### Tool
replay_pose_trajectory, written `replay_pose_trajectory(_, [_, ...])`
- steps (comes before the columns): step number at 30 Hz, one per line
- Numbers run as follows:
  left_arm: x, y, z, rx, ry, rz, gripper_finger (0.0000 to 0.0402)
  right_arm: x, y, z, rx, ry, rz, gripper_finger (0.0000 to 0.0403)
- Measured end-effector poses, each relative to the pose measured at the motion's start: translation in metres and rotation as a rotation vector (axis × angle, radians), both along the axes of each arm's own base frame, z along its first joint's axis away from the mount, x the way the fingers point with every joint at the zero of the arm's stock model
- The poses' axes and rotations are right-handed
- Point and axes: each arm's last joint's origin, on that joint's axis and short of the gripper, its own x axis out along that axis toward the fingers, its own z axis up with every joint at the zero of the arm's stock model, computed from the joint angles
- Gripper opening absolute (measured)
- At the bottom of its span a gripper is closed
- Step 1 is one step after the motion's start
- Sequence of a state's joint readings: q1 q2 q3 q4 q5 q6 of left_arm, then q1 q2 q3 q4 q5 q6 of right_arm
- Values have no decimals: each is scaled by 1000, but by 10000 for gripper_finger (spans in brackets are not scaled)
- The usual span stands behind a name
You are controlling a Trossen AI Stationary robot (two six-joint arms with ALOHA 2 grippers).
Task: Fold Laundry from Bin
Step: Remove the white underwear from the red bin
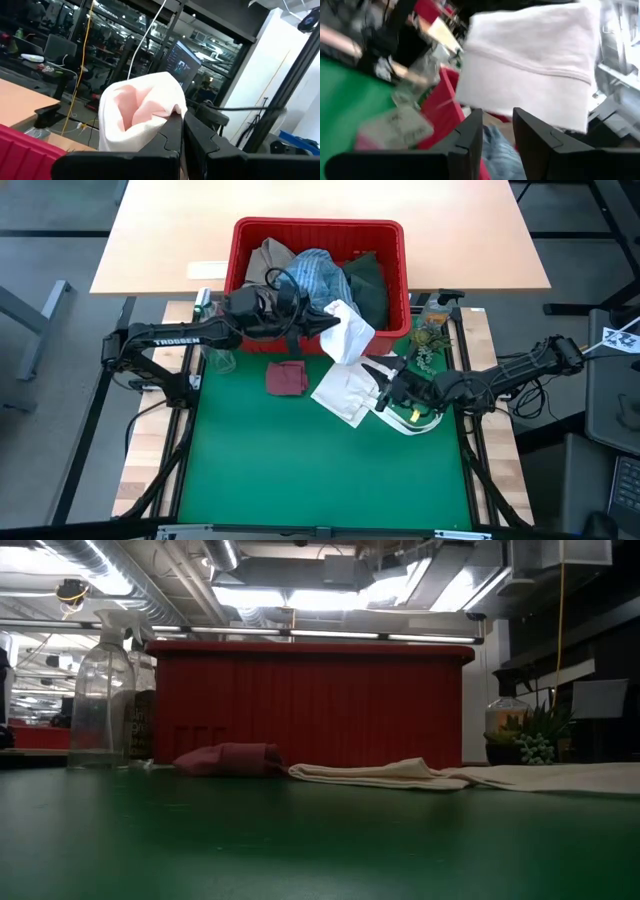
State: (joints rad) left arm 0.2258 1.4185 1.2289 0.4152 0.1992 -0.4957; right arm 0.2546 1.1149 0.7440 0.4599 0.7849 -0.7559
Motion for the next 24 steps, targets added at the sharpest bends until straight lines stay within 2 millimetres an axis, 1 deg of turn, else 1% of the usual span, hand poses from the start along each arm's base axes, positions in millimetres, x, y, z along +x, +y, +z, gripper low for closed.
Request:
replay_pose_trajectory(9, [2, -8, 0, 1, -4, -25, 0, 0, 1, 1, 270, -161, 43, 108])
replay_pose_trajectory(15, [3, -14, 0, 1, -5, -45, 0, 1, 2, 0, 455, -249, 124, 108])
replay_pose_trajectory(18, [3, -17, 0, 1, -5, -54, 0, 2, 3, 0, 523, -278, 152, 108])
replay_pose_trajectory(24, [4, -25, 0, 2, -5, -76, 0, 2, 3, -4, 653, -305, 149, 108])
